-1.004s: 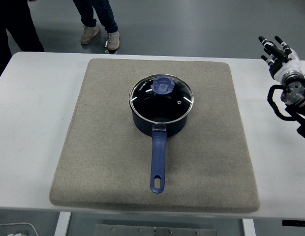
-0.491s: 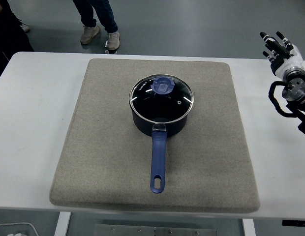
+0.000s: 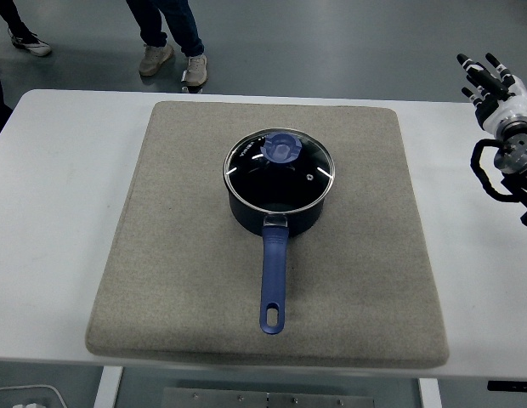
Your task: Lift the pot lid and place it to the right of the pot.
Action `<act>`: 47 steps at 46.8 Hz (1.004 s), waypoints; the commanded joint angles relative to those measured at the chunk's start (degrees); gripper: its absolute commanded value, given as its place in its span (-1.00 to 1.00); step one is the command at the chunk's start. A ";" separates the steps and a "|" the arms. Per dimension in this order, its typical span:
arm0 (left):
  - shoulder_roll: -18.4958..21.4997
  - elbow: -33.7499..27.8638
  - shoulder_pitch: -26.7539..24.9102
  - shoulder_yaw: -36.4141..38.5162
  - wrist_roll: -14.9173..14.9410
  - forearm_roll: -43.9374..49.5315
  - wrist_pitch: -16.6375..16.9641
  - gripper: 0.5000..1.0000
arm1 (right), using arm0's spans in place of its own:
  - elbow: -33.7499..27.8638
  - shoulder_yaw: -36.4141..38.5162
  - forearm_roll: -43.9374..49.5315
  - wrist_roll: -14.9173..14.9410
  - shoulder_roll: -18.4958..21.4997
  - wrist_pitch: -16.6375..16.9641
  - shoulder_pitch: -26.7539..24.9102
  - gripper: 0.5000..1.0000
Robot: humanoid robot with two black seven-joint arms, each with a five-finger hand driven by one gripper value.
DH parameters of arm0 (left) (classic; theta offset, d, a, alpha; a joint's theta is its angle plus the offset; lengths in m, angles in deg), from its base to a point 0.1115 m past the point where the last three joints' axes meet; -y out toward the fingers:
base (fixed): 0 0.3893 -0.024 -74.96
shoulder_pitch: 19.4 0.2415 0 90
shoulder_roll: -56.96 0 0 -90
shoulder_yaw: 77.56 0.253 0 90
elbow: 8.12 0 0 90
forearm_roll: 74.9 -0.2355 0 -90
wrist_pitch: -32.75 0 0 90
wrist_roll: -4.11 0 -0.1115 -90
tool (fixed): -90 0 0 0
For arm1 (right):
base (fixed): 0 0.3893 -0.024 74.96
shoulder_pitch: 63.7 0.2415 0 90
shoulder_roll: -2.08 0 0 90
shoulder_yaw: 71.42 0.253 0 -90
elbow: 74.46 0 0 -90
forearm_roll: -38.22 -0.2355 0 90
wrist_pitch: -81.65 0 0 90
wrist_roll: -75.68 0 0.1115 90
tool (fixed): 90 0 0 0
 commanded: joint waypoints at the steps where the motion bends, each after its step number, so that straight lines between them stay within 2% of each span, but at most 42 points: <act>1: 0.00 0.00 0.00 0.02 0.00 0.00 0.00 1.00 | -0.43 0.03 0.26 0.11 -0.18 -0.04 0.76 0.62; 47: 0.00 0.00 -0.08 0.02 0.00 0.00 0.00 1.00 | -1.49 0.12 0.79 0.02 -0.09 0.13 1.03 0.62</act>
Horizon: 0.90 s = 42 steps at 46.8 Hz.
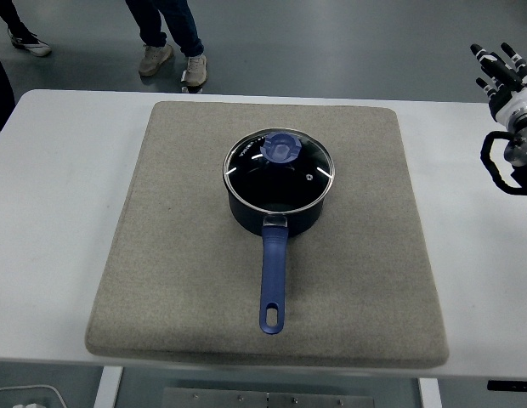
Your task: Lift the pot lid and place it to the right of the pot.
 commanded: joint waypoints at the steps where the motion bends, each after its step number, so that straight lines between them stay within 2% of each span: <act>1: 0.00 0.00 0.07 -0.01 0.00 0.00 0.00 1.00 | 0.01 0.02 -0.03 0.08 0.02 0.13 -0.09 0.62; 31: 0.00 0.00 -0.02 -0.01 0.00 0.00 0.00 1.00 | -0.08 -0.33 0.14 0.08 -0.16 -0.14 0.00 0.62; 42: 0.00 0.00 -0.02 -0.01 0.00 0.00 0.00 1.00 | -0.08 -0.24 5.32 0.16 -2.88 -0.22 0.44 0.62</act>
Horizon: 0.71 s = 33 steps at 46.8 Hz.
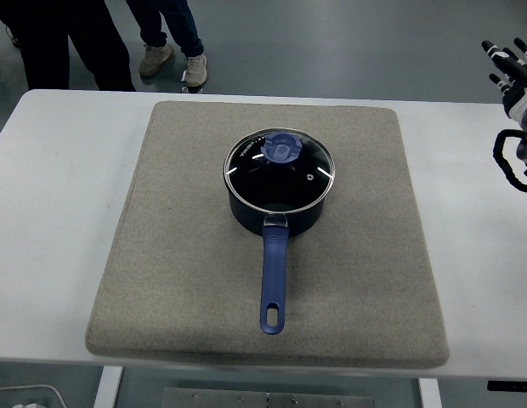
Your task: Lift the pot lid and place it to the right of the pot.
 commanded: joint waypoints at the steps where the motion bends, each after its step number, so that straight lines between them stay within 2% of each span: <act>1: 0.00 0.00 0.09 0.00 0.00 0.00 0.00 1.00 | 0.03 0.09 2.26 0.00 -0.69 -0.18 0.02 0.62; 17: 0.00 0.00 0.09 0.00 0.00 0.00 0.00 1.00 | 0.03 0.09 2.88 0.08 -1.75 -0.01 -0.69 0.62; 33: 0.00 0.00 0.00 0.00 0.00 0.00 0.00 1.00 | -0.06 -0.26 3.49 2.28 -3.86 -0.18 1.69 0.62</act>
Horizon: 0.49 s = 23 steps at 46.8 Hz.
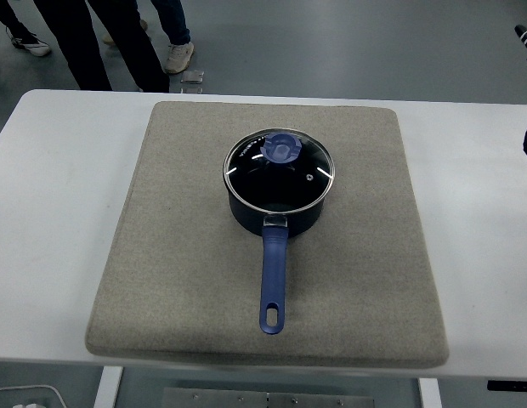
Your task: Lift the pot lid and place it to the right of the pot.
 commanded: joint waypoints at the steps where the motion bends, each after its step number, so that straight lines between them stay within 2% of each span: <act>1: 0.00 0.00 0.06 -0.04 0.00 0.00 0.00 1.00 | -0.02 -0.14 0.58 -0.04 -0.62 -0.40 0.31 0.62; 5: 0.00 0.00 0.06 -0.04 0.00 0.00 0.00 1.00 | 0.07 0.04 1.10 -0.04 -2.64 -0.23 0.75 0.62; 15: 0.00 0.00 -0.02 -0.04 0.00 0.00 0.00 1.00 | 0.07 -0.14 5.49 -0.04 -4.75 0.12 4.88 0.62; 23: 0.00 0.00 -0.03 -0.04 0.00 0.00 0.00 1.00 | 0.24 -0.40 12.52 0.05 -4.93 0.12 6.29 0.62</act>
